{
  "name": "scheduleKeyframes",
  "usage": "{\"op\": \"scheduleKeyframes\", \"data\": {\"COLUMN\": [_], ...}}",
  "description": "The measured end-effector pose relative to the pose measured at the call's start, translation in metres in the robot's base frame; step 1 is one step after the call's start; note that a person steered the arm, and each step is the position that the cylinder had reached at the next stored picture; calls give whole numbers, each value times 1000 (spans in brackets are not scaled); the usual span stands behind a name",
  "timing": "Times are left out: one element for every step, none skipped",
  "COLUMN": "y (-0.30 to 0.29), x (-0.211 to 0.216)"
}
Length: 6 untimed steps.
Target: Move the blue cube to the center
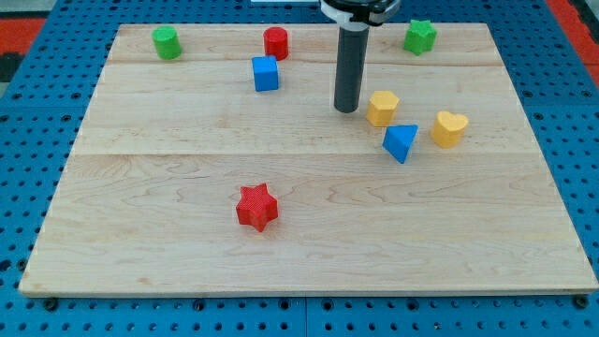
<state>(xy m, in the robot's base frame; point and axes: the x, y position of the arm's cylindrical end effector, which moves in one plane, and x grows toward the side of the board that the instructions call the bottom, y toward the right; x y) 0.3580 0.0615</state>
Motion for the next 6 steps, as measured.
{"op": "scheduleKeyframes", "data": {"y": [18, 58, 78, 38, -15, -46], "x": [-17, -2, 8, -26, -80, -139]}}
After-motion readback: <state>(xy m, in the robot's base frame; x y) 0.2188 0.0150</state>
